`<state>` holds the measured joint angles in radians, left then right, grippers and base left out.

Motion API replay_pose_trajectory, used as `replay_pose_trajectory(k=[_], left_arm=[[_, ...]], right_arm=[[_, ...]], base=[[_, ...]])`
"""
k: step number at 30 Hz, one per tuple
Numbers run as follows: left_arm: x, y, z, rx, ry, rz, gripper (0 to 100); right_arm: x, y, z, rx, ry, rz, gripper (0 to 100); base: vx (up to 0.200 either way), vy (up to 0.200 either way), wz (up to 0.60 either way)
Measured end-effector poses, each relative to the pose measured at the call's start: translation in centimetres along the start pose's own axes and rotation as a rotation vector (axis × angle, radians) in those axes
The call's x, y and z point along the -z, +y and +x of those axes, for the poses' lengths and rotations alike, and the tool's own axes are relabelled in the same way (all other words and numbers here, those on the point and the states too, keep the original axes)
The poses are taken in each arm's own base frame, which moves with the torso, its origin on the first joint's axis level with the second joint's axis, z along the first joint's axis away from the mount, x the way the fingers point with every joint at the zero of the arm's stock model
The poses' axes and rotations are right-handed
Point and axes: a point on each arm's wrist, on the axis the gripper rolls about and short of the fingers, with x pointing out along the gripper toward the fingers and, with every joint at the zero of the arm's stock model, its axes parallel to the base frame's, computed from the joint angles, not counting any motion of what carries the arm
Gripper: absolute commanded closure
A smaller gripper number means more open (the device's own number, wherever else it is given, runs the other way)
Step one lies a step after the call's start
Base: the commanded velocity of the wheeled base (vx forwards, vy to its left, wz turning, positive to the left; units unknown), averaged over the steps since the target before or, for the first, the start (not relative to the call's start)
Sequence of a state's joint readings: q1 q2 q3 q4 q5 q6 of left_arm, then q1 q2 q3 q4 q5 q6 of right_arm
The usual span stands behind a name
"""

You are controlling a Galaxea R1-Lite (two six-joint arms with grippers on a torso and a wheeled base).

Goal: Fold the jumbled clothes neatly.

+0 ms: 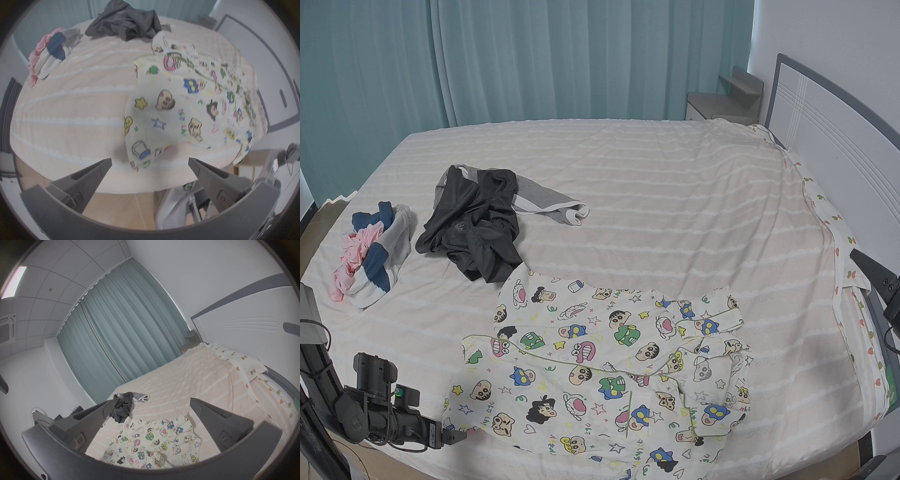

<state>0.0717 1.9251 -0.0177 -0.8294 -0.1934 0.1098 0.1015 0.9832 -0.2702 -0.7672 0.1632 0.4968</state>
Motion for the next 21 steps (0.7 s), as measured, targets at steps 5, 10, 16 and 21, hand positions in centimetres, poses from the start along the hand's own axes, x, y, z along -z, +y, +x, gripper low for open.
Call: replay_pose_trajectory(k=[5,10,16,21], left_arm=[[-0.9,-0.2,-1.3,0.039,-0.111,-0.093,0],[-1.7,-0.6,-3.3,0.104,-0.239,-0.196,0],[-2.3,-1.3,-6.3,0.197,-0.398,-0.307,0],[-2.2,-1.9,-8.2,0.267,-0.478,-0.335,0]], right_arm=[[0.5,-0.3,0.3,0.041,0.077,0.008,0],[1.2,-0.7,0.3,0.077,0.176,-0.035,0],[2.3,-1.6,1.3,0.077,0.333,-0.02,0],[3.1,-3.1,4.0,0.12,0.45,0.022,0]], base=[[0.0,0.0,0.0],[0.0,0.0,0.0],[0.0,0.0,0.0],[0.0,0.0,0.0]])
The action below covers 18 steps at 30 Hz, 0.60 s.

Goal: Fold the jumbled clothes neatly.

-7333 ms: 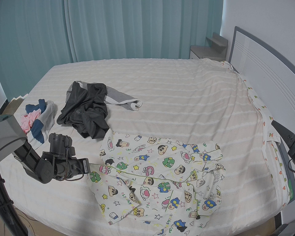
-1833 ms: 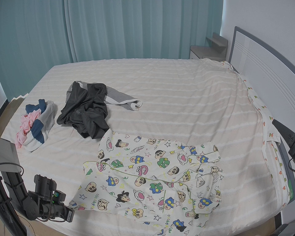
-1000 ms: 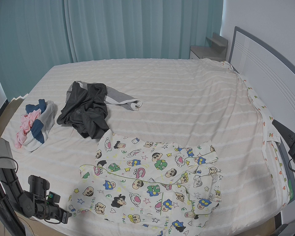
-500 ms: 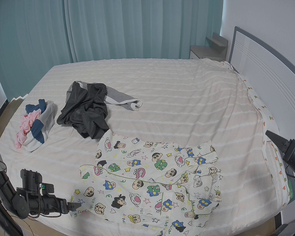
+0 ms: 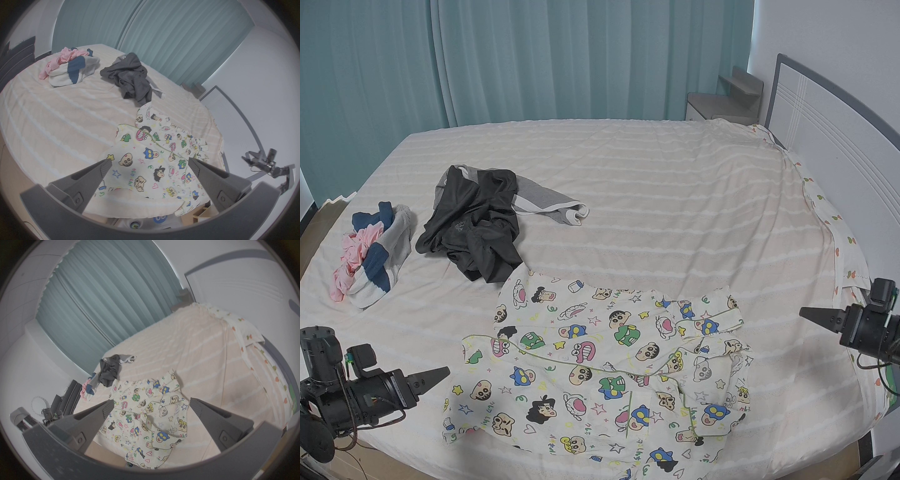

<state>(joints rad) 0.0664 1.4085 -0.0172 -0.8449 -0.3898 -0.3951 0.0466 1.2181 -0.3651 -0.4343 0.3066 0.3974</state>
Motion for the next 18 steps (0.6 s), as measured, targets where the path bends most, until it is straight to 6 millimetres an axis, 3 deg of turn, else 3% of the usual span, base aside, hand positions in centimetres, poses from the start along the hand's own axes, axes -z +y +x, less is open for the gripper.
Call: replay_pose_trajectory(k=[7,14,18], left_arm=[[-0.2,-0.8,-1.2,0.065,-0.043,-0.005,0],[-0.1,-1.1,-1.5,0.086,-0.044,-0.014,0],[0.0,-1.1,-1.5,0.089,-0.035,-0.021,0]], right_arm=[[-2.2,-1.8,6.5,0.05,0.121,0.084,0],[-5.5,-3.7,15.3,0.064,0.142,0.192,0],[-5.8,-5.3,20.2,0.091,0.158,0.241,0]], base=[[0.0,0.0,0.0],[0.0,0.0,0.0],[0.0,0.0,0.0]])
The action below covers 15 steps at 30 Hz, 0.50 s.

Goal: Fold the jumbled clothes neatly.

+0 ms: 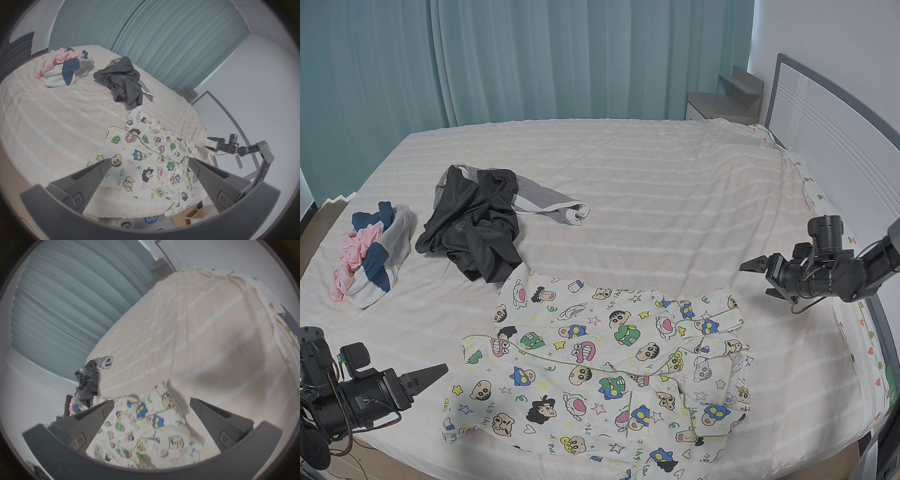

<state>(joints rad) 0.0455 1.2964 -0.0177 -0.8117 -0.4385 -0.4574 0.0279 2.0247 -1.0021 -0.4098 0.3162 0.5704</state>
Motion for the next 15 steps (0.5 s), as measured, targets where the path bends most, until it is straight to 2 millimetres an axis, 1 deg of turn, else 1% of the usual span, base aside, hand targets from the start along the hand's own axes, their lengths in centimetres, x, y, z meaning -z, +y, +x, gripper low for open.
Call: replay_pose_trajectory(k=[3,6,9,15], left_arm=[[0.1,0.0,0.1,0.0,0.01,-0.006,0],[0.1,0.1,0.2,-0.004,0.022,-0.011,0],[0.2,0.2,0.4,-0.009,0.032,-0.016,0],[0.3,0.4,0.6,-0.013,0.043,-0.021,0]], right_arm=[[-0.3,-0.9,3.0,0.032,0.004,0.024,0],[-0.1,-1.8,5.1,0.06,0.014,0.04,0],[0.4,-2.1,6.3,0.068,0.034,0.044,0],[1.9,-2.2,7.3,0.085,0.069,0.031,0]], base=[[0.0,0.0,0.0],[0.0,0.0,0.0],[0.0,0.0,0.0],[0.0,0.0,0.0]])
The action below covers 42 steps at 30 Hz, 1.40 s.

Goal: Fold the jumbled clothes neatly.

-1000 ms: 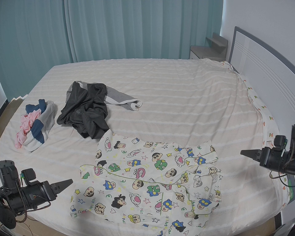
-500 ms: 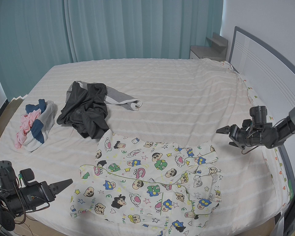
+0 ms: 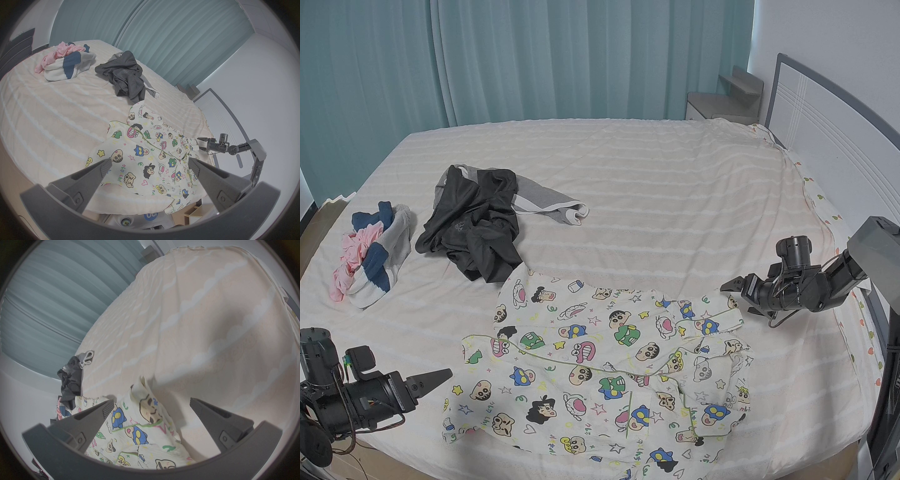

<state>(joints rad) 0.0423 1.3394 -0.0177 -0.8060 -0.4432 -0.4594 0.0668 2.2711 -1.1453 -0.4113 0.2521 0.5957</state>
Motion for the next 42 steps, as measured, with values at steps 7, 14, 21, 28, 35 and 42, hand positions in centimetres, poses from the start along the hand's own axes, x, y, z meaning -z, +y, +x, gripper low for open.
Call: replay_pose_trajectory(k=[7,14,21,28,35,42], left_arm=[[0.0,0.1,0.2,-0.006,0.01,-0.003,0],[0.1,0.2,0.2,-0.008,0.014,-0.005,0],[0.1,0.2,0.3,-0.009,0.015,-0.006,0],[0.1,0.2,0.3,-0.01,0.015,-0.006,0],[0.1,0.2,0.3,-0.011,0.015,-0.006,0],[0.1,0.2,0.3,-0.011,0.016,-0.007,0]], right_arm=[[0.9,0.6,0.5,0.009,0.014,-0.03,0],[1.5,0.7,0.7,0.031,0.02,-0.069,100],[2.1,0.5,0.6,0.063,0.027,-0.108,100],[1.5,1.1,-0.2,0.049,0.003,-0.114,100],[-1.3,3.3,-1.6,-0.014,-0.089,-0.127,100],[-4.6,6.0,-2.7,-0.069,-0.156,-0.096,100]], base=[[0.0,0.0,0.0],[0.0,0.0,0.0],[0.0,0.0,0.0],[0.0,0.0,0.0],[0.0,0.0,0.0],[0.0,0.0,0.0]])
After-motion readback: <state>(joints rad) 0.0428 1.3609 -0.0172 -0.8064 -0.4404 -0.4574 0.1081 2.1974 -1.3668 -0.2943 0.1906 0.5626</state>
